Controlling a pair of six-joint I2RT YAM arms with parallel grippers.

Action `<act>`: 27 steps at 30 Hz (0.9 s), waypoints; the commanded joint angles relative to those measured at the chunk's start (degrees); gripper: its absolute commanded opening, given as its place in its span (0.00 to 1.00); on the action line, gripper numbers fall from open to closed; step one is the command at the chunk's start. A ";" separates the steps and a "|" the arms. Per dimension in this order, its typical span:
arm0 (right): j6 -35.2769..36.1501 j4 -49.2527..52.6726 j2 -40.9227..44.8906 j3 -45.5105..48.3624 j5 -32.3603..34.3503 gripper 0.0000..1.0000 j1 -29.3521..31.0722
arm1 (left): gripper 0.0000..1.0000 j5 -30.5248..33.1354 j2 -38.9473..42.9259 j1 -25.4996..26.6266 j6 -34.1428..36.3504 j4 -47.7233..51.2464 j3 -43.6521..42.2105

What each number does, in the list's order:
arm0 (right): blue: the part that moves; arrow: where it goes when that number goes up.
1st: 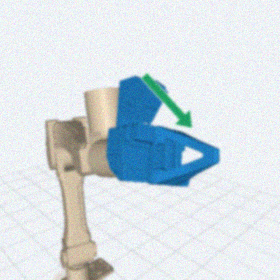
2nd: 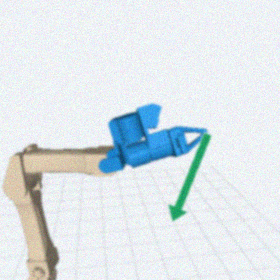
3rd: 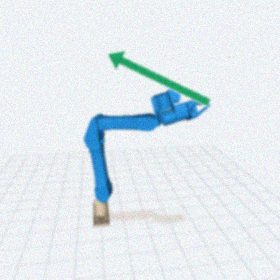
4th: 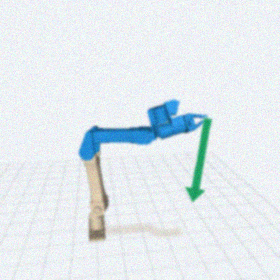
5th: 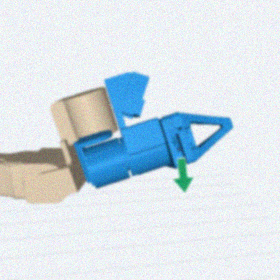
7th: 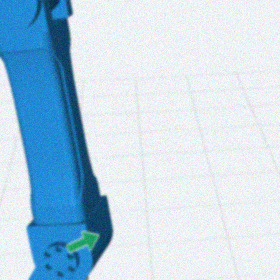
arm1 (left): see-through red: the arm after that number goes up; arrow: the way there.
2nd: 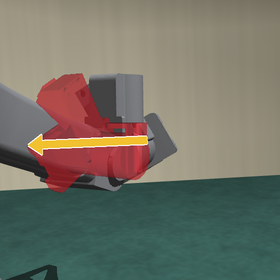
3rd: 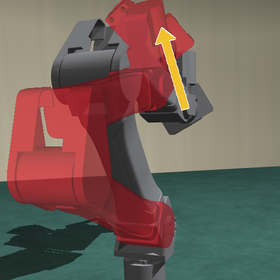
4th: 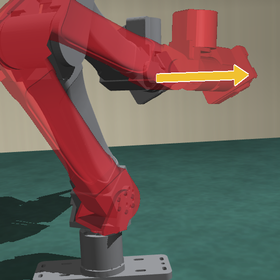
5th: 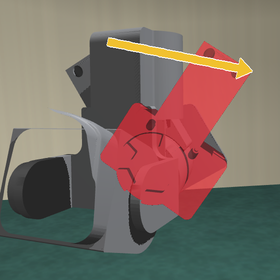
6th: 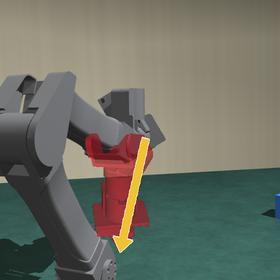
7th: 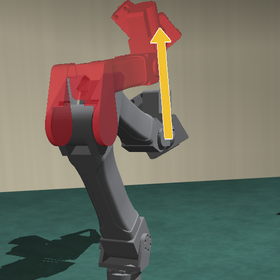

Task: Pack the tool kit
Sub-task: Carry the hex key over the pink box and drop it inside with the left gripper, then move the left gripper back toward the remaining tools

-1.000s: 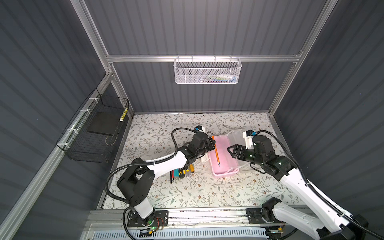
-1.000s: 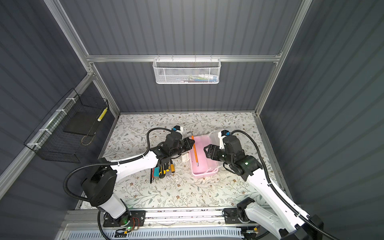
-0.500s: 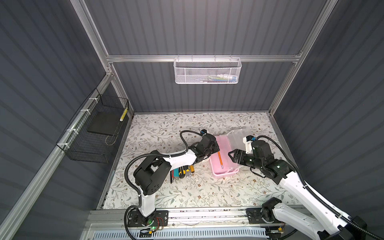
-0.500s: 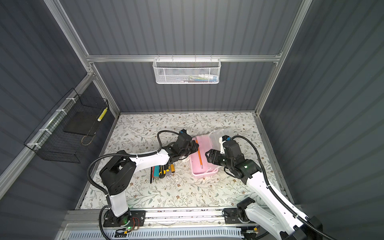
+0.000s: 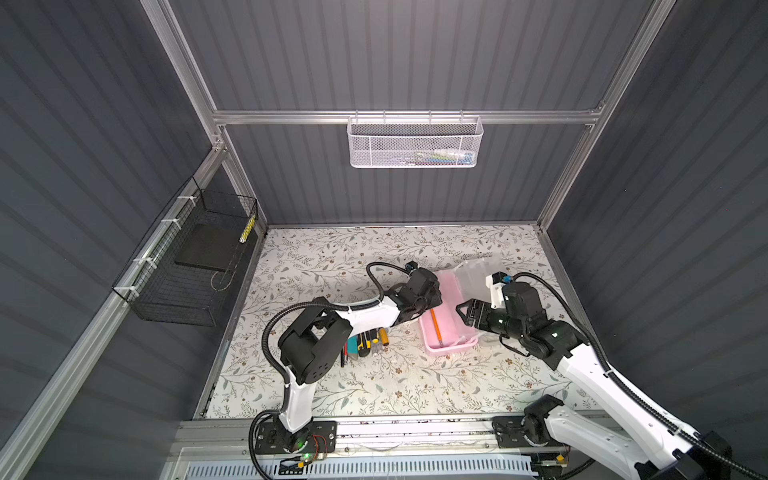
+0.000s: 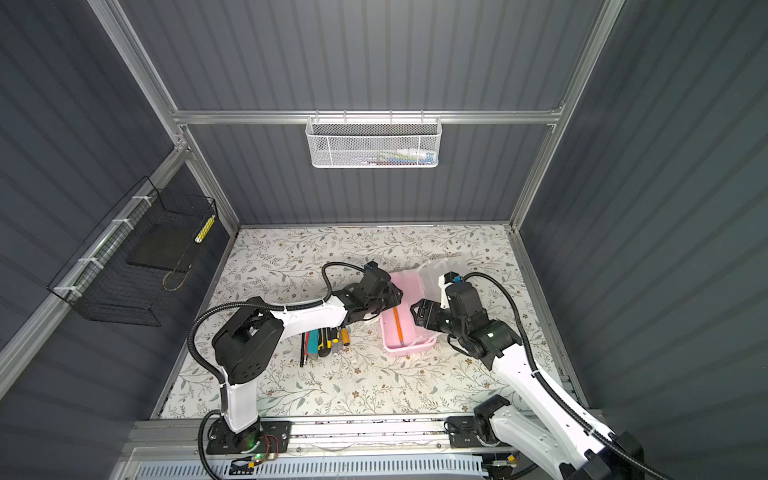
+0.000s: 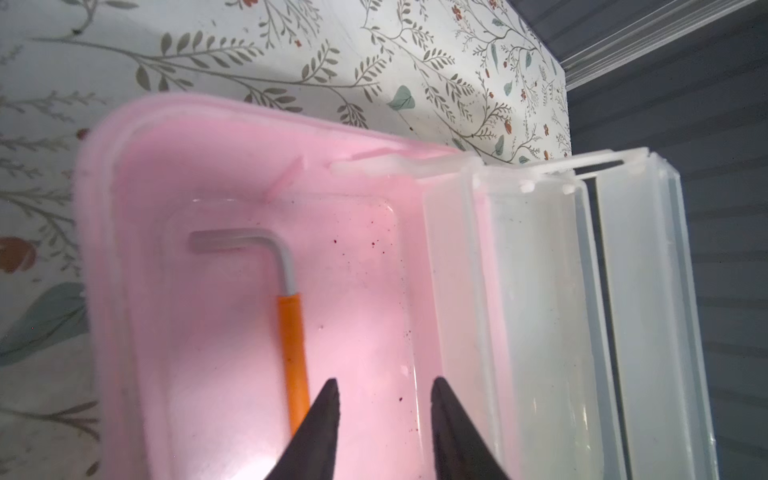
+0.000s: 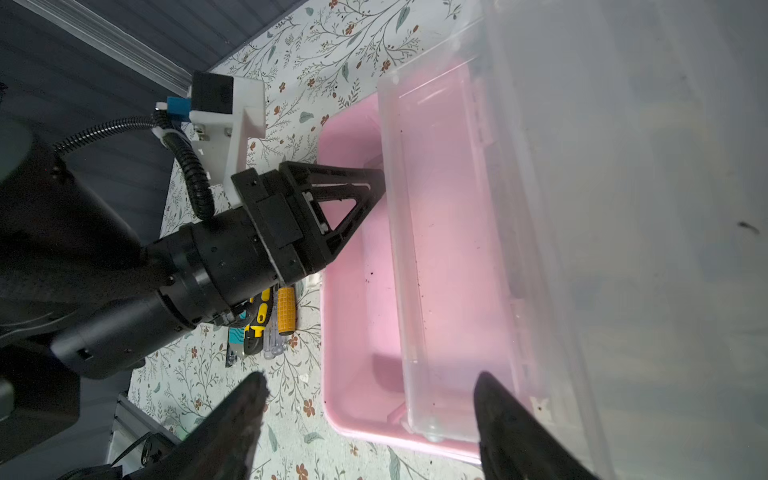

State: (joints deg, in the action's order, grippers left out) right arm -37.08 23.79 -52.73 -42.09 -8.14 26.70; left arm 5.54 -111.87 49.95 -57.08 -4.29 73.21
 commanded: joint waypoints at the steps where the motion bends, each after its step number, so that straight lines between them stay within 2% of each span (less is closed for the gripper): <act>1: 0.23 0.17 0.56 -0.16 0.32 0.79 -0.25 | 0.47 0.65 1.21 0.43 1.05 0.53 0.87; 4: 0.82 1.11 0.70 -1.60 0.17 0.79 -0.25 | 0.53 1.61 2.90 0.45 2.23 0.20 0.01; 10: 3.22 1.94 0.27 -5.56 -2.86 0.78 -0.27 | 0.60 4.61 9.47 0.45 9.65 4.61 -1.15; 15: 4.46 0.93 -2.17 -8.44 -4.04 0.78 1.00 | 0.65 11.35 18.93 0.48 16.54 11.74 -5.03; 18: 5.69 1.74 -5.08 -11.61 -1.27 0.78 4.40 | 0.67 15.80 24.58 0.39 18.70 16.43 -8.57; 23: 5.38 1.61 -8.86 -14.46 -0.90 0.78 7.06 | 0.70 19.64 32.76 0.16 19.30 21.70 -14.70; 27: 5.56 2.50 -13.40 -16.68 0.52 0.78 8.68 | 0.71 18.35 36.27 -1.12 18.22 22.00 -19.15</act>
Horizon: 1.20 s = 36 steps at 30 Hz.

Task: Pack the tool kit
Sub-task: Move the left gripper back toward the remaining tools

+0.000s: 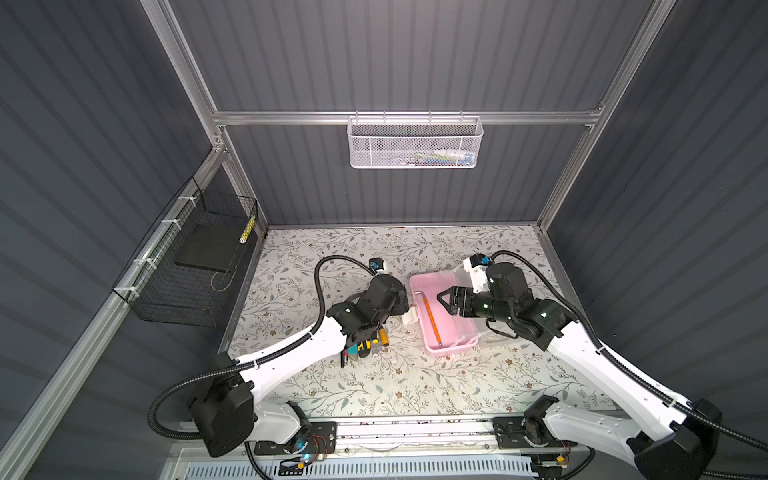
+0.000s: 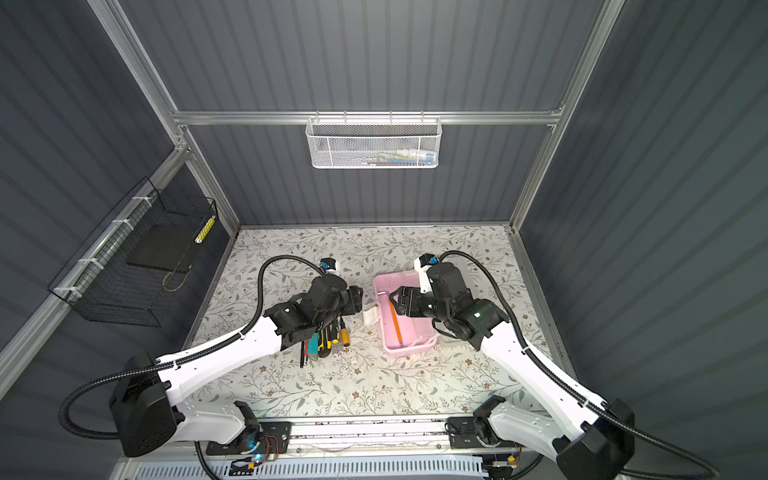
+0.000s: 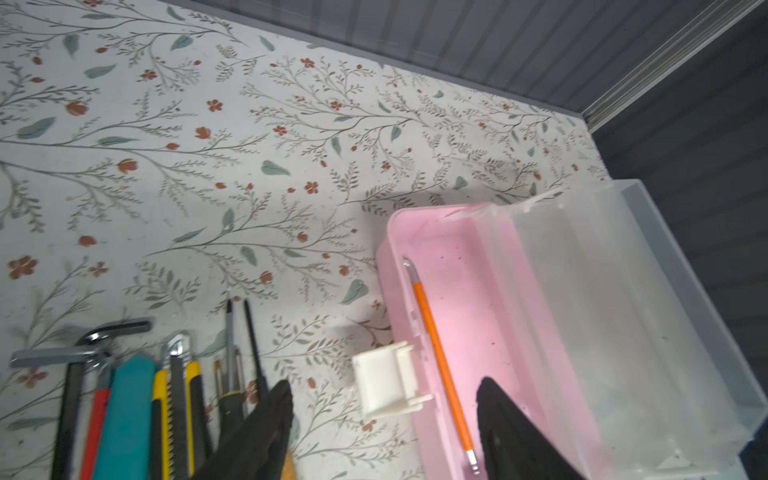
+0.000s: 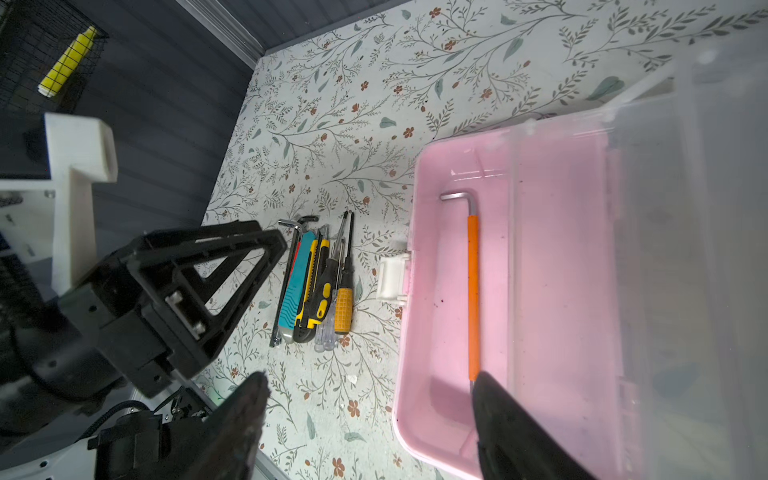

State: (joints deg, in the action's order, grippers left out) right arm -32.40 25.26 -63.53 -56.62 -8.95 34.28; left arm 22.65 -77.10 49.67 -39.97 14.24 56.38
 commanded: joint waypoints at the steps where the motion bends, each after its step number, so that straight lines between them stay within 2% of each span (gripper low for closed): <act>1: 0.80 1.31 -3.73 -2.71 2.15 0.77 1.89 | 0.72 -0.10 2.04 -1.72 0.71 3.25 -3.51; 8: -0.53 2.99 -6.95 -4.88 7.33 0.78 7.72 | 0.72 -5.96 5.46 -8.26 1.10 4.01 -7.45; 11: -1.64 4.81 -6.14 -4.28 10.22 0.78 9.25 | 0.69 -5.72 6.17 -9.78 1.68 4.59 -8.45; 14: -3.47 4.64 -3.73 -1.08 12.07 0.77 10.36 | 0.62 -5.35 4.74 -10.81 1.38 5.57 -8.46; 19: -6.05 2.99 -1.23 3.74 11.77 0.77 10.84 | 0.51 -3.32 4.38 -11.21 0.21 6.85 -10.05; 22: -5.19 2.57 -1.82 4.09 12.48 0.77 11.22 | 0.51 -4.78 4.18 -12.55 0.43 5.65 -11.38; 25: -4.65 5.32 -6.15 -0.11 13.12 0.77 11.24 | 0.53 -6.19 3.41 -15.22 0.76 8.11 -10.33; 28: -4.26 11.55 -12.83 -9.24 11.70 0.77 11.13 | 0.54 -9.34 2.50 -19.60 0.40 12.17 -8.79; 30: -4.15 11.87 -15.68 -11.65 9.18 0.77 11.24 | 0.53 -10.39 1.77 -21.14 -0.08 14.21 -8.27; 33: -5.18 3.95 -16.72 -7.42 5.21 0.76 11.24 | 0.49 -10.55 1.51 -21.88 -0.31 11.32 -11.39; 36: -5.67 -2.32 -17.21 -3.18 4.45 0.75 11.39 | 0.44 -10.74 0.63 -23.08 0.91 6.52 -14.35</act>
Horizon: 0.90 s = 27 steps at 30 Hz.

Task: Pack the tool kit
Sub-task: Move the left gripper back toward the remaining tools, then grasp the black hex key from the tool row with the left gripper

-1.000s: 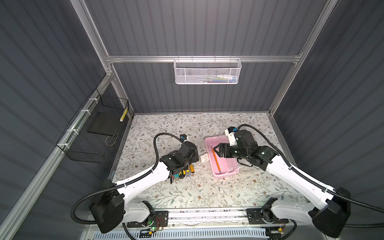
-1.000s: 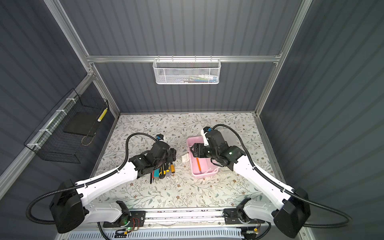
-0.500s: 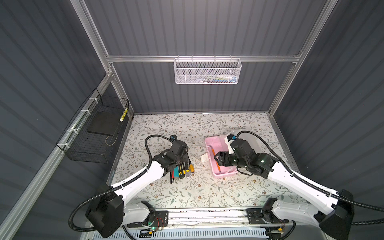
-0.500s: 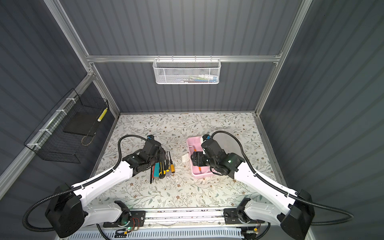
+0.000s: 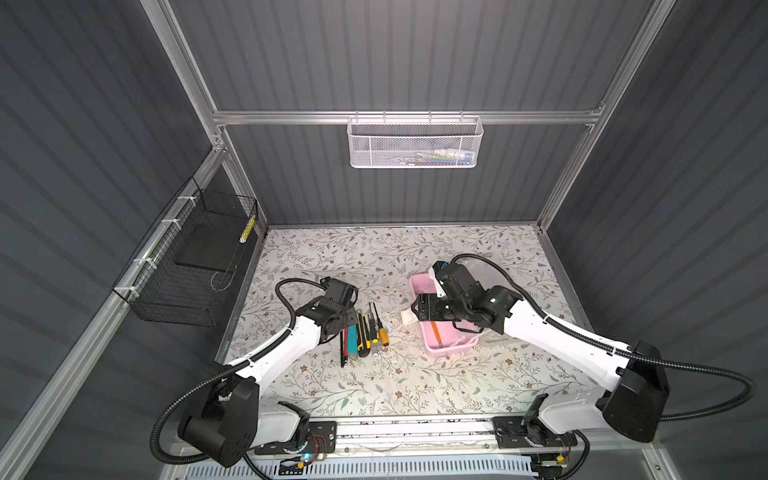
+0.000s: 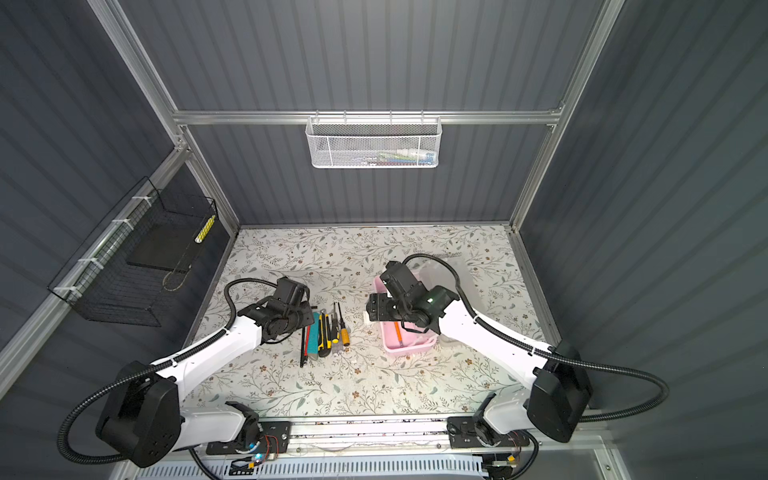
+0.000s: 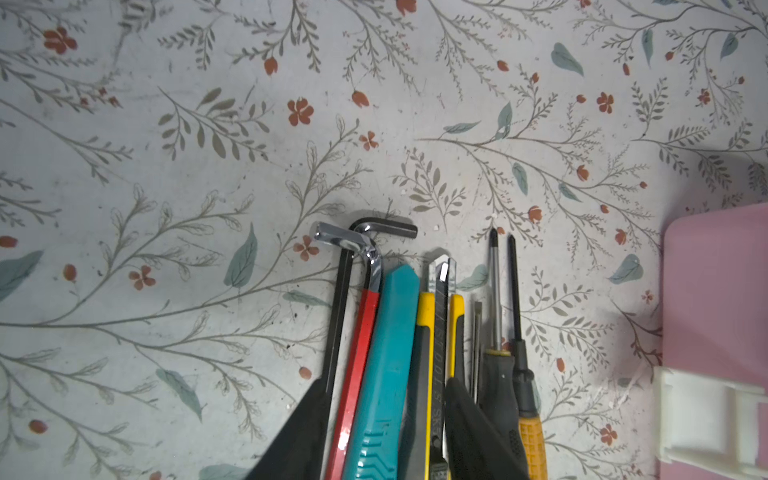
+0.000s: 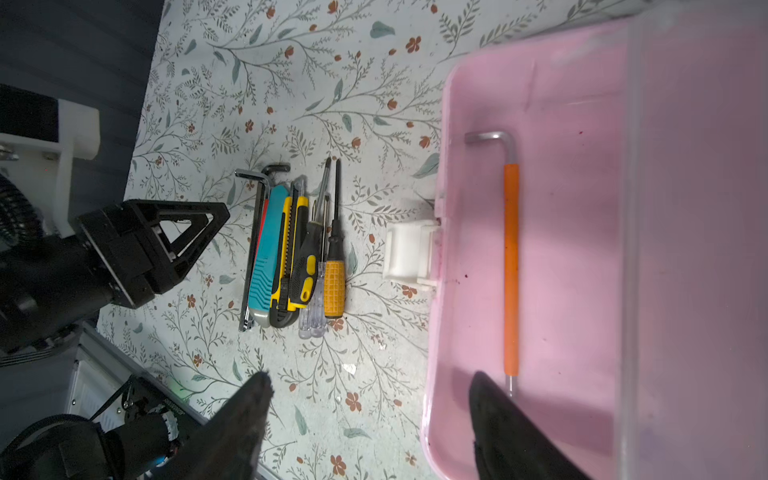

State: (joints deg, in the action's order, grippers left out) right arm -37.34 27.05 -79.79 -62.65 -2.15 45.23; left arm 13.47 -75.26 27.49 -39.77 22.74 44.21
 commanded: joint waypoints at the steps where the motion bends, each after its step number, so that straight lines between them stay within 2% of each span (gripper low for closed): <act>1: -0.84 -4.45 -1.28 3.30 -2.19 0.75 0.40 | 0.43 -1.20 -1.70 -1.11 1.30 -2.85 -2.36; 8: -0.58 -4.28 -0.50 4.98 -1.03 0.75 0.46 | 0.38 0.55 -4.57 -2.55 4.04 -4.40 -1.60; 17: -0.01 -4.46 2.36 8.23 0.73 0.76 0.13 | 0.27 1.64 -9.13 -3.66 4.15 -5.31 -0.60; 27: -1.74 -8.16 1.15 9.41 -1.10 0.76 -0.06 | 0.24 1.77 -10.67 -3.80 3.77 -6.27 -2.01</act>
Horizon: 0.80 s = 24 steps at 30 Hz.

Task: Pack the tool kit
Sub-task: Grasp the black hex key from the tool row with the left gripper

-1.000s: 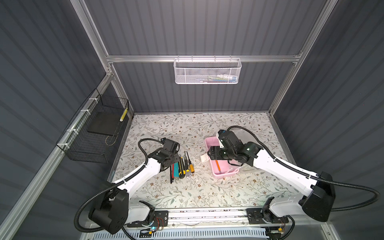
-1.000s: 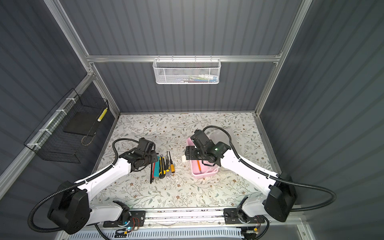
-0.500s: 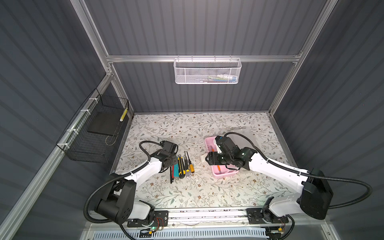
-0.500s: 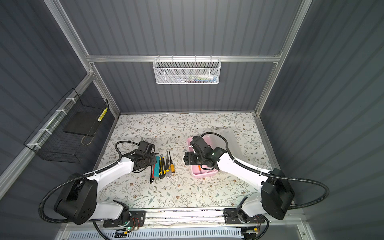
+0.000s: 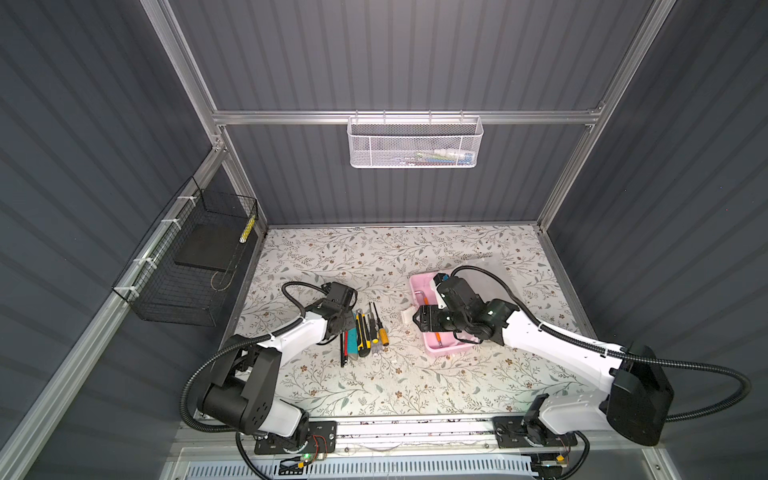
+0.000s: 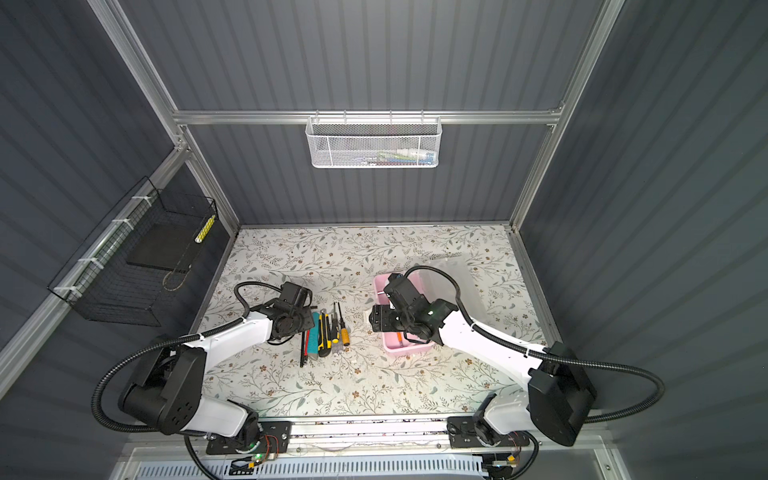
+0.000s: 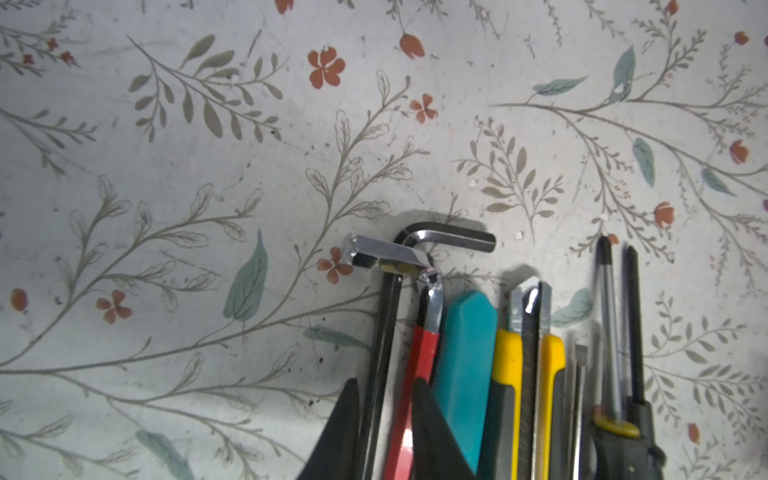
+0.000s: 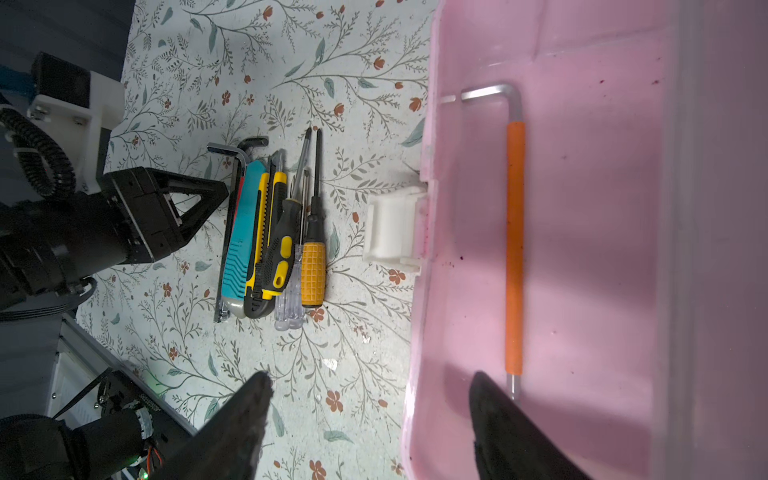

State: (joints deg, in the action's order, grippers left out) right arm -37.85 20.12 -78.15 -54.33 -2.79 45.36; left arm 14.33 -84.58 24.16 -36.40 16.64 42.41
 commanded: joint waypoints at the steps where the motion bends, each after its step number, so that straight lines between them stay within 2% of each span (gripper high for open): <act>1: -1.67 -1.65 -0.32 1.51 -0.62 0.76 -0.19 | 0.24 0.58 -1.69 -0.48 0.47 -0.61 -0.44; 6: -3.10 -3.57 1.57 3.74 -0.60 0.76 -0.19 | 0.22 1.44 -3.71 -0.43 1.03 -0.82 -0.52; 11: -3.38 -3.26 1.23 3.71 -0.31 0.76 -0.21 | 0.15 2.97 -5.54 -0.44 1.51 0.28 0.09; 15: -3.11 -3.23 0.13 3.16 -1.03 0.76 -0.19 | 0.13 3.58 -7.38 -0.55 1.74 1.11 0.84; 21: -3.29 -4.20 -1.02 2.76 -2.00 0.76 -0.19 | 0.01 2.92 -8.26 -0.59 2.37 1.67 1.58; 24: -3.07 -4.13 -1.38 2.25 -2.22 0.76 -0.19 | 0.00 3.56 -8.11 -0.57 2.46 2.21 1.98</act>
State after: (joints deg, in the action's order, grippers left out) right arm -40.80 16.58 -78.78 -50.89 -4.54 45.36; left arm 18.11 -90.89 24.01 -34.87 15.20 44.31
